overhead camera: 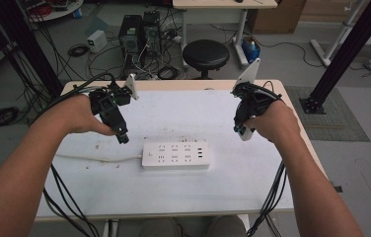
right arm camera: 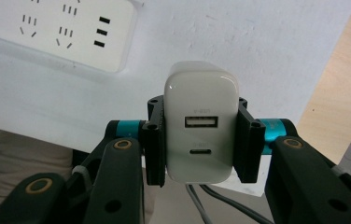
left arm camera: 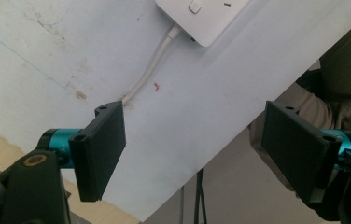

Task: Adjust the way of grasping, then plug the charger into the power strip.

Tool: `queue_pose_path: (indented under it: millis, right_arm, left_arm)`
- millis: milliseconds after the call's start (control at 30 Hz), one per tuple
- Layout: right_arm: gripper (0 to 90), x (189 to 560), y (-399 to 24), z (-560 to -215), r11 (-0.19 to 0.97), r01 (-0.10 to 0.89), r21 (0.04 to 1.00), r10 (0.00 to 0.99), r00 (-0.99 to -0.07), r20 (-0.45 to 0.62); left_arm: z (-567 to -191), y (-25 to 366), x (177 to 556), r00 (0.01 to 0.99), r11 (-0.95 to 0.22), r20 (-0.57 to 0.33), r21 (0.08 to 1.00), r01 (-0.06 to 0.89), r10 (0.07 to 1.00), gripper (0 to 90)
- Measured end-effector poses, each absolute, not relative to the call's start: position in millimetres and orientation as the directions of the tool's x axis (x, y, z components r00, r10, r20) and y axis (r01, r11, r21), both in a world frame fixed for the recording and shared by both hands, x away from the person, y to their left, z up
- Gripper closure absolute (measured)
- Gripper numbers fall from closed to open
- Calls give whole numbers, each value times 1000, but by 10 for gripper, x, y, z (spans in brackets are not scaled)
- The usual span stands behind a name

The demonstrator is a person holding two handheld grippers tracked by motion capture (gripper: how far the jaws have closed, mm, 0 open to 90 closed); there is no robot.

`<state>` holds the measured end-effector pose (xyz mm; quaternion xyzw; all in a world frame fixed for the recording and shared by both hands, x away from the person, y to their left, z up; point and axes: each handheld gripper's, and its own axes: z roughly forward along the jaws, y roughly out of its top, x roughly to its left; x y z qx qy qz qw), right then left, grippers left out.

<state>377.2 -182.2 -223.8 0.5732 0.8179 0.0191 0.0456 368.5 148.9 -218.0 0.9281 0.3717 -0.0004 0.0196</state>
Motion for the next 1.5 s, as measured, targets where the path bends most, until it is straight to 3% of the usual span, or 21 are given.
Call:
queue_pose_path:
  millis: [233, 400, 533, 800, 900, 1233, 1500]
  right_arm:
    - [618, 3775, -1857, -2239, 368, 924, 105, 930, -365, -47]
    - [618, 3801, -1773, -2261, 483, 869, 112, 875, -483, -27]
    - [618, 3851, -1599, -2356, 641, 762, 89, 767, -641, -36]
    - [619, 3932, -1306, -2517, 794, 604, 68, 607, -793, -44]
    - [619, 3975, -1147, -2614, 864, 499, 62, 502, -864, -34]
    - [619, 4033, -790, -2826, 968, 247, 46, 249, -967, -48]
    - [619, 4085, -583, -3044, 986, 159, 49, 160, -987, -19]
  left_arm:
    - [-2169, 1499, 3667, 737, -736, -5, 48, 676, 676, 225]
    - [-2185, 1484, 3649, 759, -759, -1, 45, 650, 651, 225]
    - [-2198, 1451, 3640, 778, -777, -2, 52, 628, 629, 225]
    - [-2231, 1413, 3636, 809, -808, -1, 38, 588, 588, 225]
    - [-2241, 1401, 3629, 818, -817, 3, 41, 575, 576, 225]
    - [-2257, 1379, 3588, 827, -826, 4, 54, 561, 562, 225]
    - [-2261, 1402, 3608, 831, -831, 21, 38, 555, 555, 225]
